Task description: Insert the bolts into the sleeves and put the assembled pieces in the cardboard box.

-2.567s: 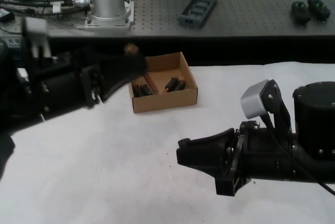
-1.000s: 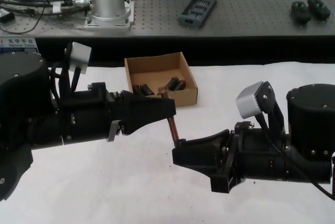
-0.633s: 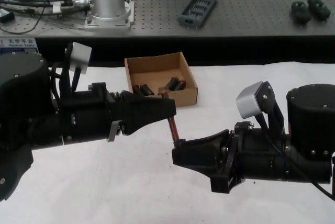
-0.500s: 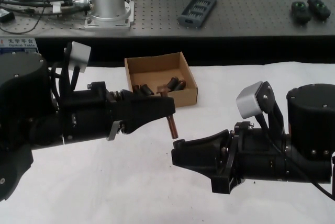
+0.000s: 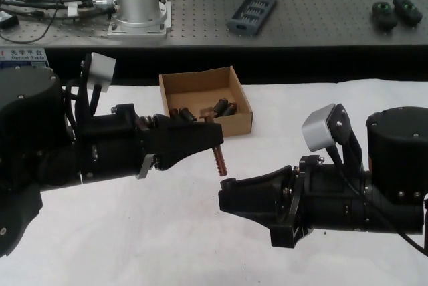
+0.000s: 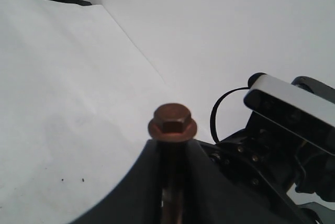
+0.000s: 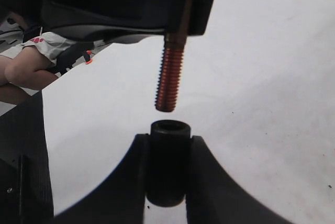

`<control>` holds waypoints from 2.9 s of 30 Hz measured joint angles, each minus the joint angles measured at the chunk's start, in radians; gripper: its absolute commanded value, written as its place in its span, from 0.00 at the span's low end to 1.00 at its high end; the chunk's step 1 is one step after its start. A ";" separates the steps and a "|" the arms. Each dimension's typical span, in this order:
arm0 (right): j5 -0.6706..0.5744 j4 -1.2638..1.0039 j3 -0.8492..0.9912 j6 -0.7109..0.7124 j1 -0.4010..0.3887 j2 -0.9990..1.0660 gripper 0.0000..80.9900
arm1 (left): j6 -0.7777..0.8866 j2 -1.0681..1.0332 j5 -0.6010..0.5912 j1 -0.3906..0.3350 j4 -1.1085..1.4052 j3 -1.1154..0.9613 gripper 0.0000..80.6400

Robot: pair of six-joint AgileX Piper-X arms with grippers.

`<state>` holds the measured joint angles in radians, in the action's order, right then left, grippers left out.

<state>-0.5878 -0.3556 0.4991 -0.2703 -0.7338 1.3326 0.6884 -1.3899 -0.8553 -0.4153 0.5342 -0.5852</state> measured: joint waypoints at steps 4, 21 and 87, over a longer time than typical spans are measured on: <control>0.000 0.000 0.000 0.000 0.000 0.000 0.05 | 0.000 0.000 0.000 0.000 0.000 0.000 0.01; -0.033 -0.025 0.000 0.000 0.000 0.000 0.05 | -0.037 0.000 0.007 0.000 0.000 0.000 0.01; -0.035 -0.075 0.000 -0.013 -0.003 0.000 0.05 | 0.036 0.000 -0.063 0.000 -0.030 -0.005 0.01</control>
<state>-0.6229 -0.4301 0.4991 -0.2838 -0.7364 1.3326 0.7240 -1.3899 -0.9181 -0.4153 0.5047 -0.5902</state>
